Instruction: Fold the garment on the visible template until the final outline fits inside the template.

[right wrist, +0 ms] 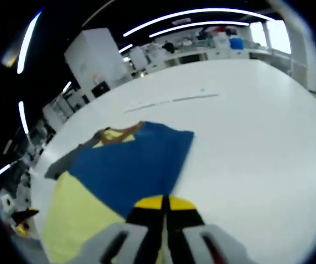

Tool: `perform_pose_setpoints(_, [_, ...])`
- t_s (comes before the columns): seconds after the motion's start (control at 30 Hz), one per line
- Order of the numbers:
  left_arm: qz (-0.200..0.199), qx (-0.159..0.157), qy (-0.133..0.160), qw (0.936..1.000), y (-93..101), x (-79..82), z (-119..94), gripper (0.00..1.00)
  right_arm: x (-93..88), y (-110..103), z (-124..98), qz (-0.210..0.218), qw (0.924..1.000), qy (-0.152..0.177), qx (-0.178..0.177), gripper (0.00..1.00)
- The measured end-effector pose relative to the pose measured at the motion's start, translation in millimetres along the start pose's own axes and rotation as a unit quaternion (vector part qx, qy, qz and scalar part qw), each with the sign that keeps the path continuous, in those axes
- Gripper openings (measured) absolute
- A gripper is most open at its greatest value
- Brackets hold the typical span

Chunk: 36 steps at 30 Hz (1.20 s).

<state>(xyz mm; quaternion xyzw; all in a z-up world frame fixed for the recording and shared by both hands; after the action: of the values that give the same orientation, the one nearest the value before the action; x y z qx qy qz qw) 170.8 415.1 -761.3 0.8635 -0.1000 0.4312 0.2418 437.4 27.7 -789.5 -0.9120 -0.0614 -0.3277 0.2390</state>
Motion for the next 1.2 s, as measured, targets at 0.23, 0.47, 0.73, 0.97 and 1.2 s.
perform_pose_setpoints(0.23, [0.002, -0.005, 0.001, 1.0000, 0.9, 0.8, 1, 0.82, -3.1, -5, -10, -0.008, 0.9995, 0.013, 0.027, 0.06])
perform_pose_setpoints(0.47, [0.004, -0.010, 0.000, 0.9999, -0.8, 2.1, 3, 0.82, -5.1, -6, -16, -0.016, 0.9978, 0.024, 0.060, 0.35])
perform_pose_setpoints(0.73, [0.010, -0.008, 0.000, 0.9999, -9.0, 7.0, 5, 0.84, -8.2, -12, -32, -0.038, 0.9952, 0.033, 0.084, 0.65])
perform_pose_setpoints(0.97, [0.000, 0.005, 0.016, 0.9999, -22.9, 10.4, 6, 0.83, -17.4, -25, -48, -0.083, 0.9908, 0.041, 0.099, 0.89])
perform_pose_setpoints(1.2, [-0.005, 0.009, 0.024, 0.9997, -34.6, 17.3, 6, 0.83, -27.3, -31, -63, -0.124, 0.9874, 0.038, 0.092, 0.99])
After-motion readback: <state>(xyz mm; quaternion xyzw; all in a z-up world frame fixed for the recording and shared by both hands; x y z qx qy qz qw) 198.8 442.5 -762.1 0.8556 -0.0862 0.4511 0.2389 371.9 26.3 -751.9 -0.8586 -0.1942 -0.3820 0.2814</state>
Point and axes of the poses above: the point that each gripper's makers call its tool centre point, and the gripper's own axes: z roughly forward along the fingers, y roughly to its right, x roughly out of its top, the point moved 7 cm from there along -z, roughly backward along the fingers, and after that the axes turned 5 degrees about z, right-handed, at the moved point
